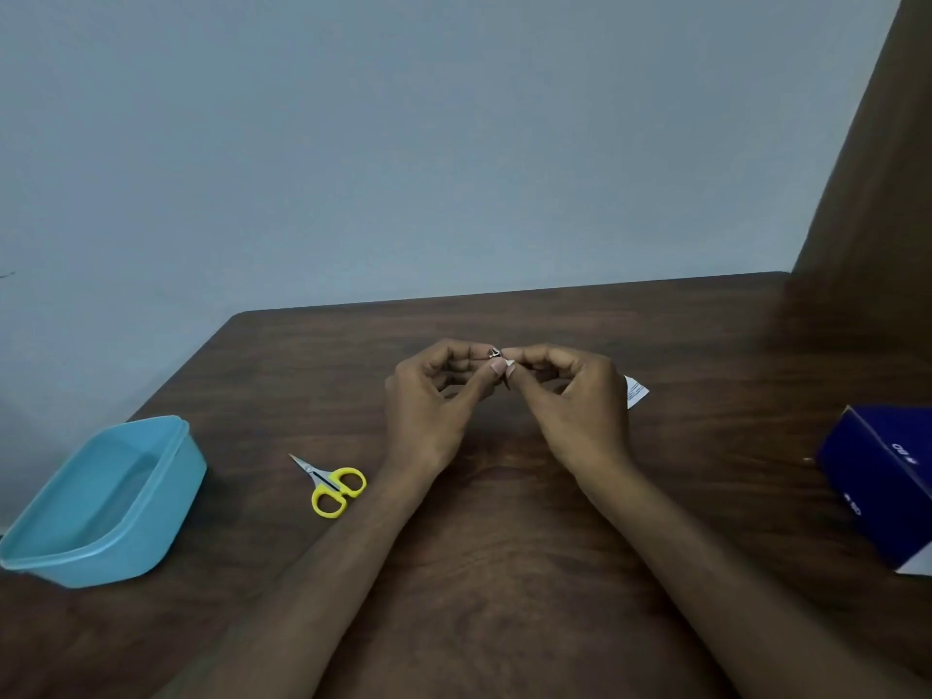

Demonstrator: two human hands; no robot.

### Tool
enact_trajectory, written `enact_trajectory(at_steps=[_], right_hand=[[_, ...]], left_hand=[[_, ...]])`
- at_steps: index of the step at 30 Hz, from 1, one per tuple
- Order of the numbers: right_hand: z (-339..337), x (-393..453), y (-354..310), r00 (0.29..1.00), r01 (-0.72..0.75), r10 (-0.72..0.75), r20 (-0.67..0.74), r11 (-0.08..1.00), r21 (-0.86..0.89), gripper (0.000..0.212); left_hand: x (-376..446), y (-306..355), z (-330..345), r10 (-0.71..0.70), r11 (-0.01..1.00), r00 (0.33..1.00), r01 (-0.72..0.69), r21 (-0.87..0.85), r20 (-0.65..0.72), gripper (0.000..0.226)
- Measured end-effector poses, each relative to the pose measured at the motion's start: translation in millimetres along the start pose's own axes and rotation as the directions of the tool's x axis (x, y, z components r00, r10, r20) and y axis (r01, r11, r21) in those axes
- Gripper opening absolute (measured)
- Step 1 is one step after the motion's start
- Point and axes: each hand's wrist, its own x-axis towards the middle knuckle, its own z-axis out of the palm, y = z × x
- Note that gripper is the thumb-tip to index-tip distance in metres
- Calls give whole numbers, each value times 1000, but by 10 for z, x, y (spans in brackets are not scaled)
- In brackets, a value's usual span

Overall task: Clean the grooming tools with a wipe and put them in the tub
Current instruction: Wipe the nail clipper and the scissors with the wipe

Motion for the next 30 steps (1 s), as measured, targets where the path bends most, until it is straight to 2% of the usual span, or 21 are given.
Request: enact_trajectory(at_steps=[5, 10, 15, 20, 24, 28, 30], right_hand=[[20, -20, 30, 996, -24, 29, 84, 998, -49, 8], [-6, -6, -9, 999, 20, -18, 35, 998, -52, 5], [21, -19, 13, 995, 3, 6, 97, 996, -89, 4], [-3, -11, -12, 999, 24, -23, 28, 999, -47, 6], [20, 1, -7, 999, -16, 16, 47, 1000, 5, 3], [-13, 17, 5, 992, -5, 8, -124, 1000, 27, 8], [-32, 11, -13, 992, 27, -24, -128, 999, 24, 11]], left_hand=[[25, -10, -11, -25, 999, 997, 22, -43, -75, 12], [10, -7, -2, -23, 1000, 1000, 24, -20, 2, 11], [33, -5, -15, -53, 993, 997, 45, -112, -64, 11], [19, -9, 7, -25, 999, 1000, 25, -47, -9, 10], [26, 3, 4, -19, 996, 1000, 17, -86, -20, 10], [22, 10, 5, -25, 994, 1000, 23, -108, -15, 11], [9, 18, 13, -8, 997, 1000, 9, -76, 11, 13]])
